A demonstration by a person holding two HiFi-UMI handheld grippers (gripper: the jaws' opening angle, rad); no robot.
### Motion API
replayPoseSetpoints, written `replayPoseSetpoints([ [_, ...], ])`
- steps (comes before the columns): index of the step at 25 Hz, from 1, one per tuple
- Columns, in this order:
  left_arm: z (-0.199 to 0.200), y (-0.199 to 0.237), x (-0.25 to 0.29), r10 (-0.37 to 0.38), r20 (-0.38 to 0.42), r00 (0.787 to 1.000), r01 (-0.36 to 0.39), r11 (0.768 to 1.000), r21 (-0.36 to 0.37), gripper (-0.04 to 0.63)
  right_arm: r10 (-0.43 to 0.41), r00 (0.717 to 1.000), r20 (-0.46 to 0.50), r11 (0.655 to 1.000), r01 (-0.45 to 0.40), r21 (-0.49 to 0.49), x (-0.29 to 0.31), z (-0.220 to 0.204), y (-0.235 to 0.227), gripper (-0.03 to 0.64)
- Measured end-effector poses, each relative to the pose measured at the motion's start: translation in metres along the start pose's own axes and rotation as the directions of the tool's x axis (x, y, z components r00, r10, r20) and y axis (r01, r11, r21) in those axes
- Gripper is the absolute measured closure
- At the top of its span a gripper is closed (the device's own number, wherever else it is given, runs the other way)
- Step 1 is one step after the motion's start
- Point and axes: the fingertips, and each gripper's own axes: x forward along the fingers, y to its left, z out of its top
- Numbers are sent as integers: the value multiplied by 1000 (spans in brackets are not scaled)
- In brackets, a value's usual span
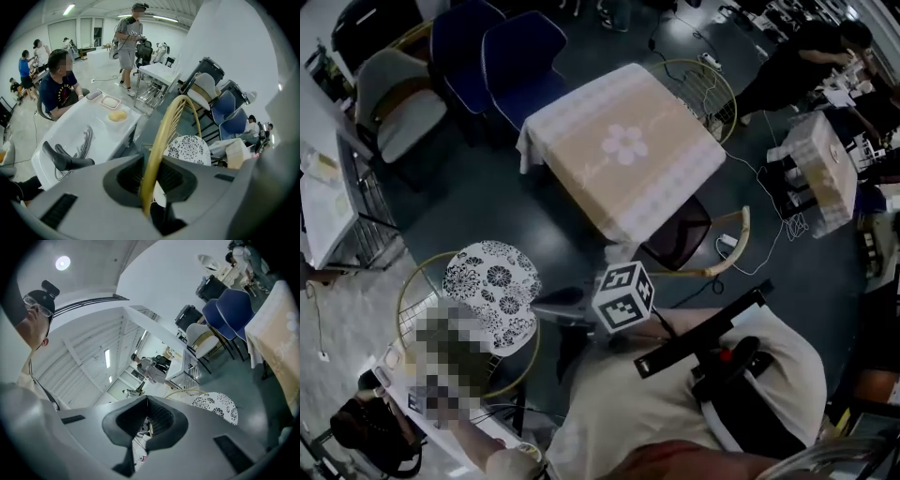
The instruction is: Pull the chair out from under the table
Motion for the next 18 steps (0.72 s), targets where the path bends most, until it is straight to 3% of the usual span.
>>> replayPoseSetpoints([
  [4,10,0,13,-42,22,999,42,999,23,531,13,1000,5,1000,-13,-16,0,-14,9,607],
  [7,4,-18,14,-4,-14,1000,5,999,36,532,6,1000,-4,1000,-6,-5,-2,-10,0,607],
  [11,13,-24,21,32,10,999,-32,997,63,535,20,999,-33,1000,-20,0,4,-21,-8,607],
  [15,17,-27,14,40,8,999,-40,999,2,509,29,998,-53,1000,-30,-8,4,-29,-4,607],
  [18,19,-29,16,30,10,999,-30,1000,-4,502,23,999,-49,1000,-24,-9,4,-28,-8,607],
])
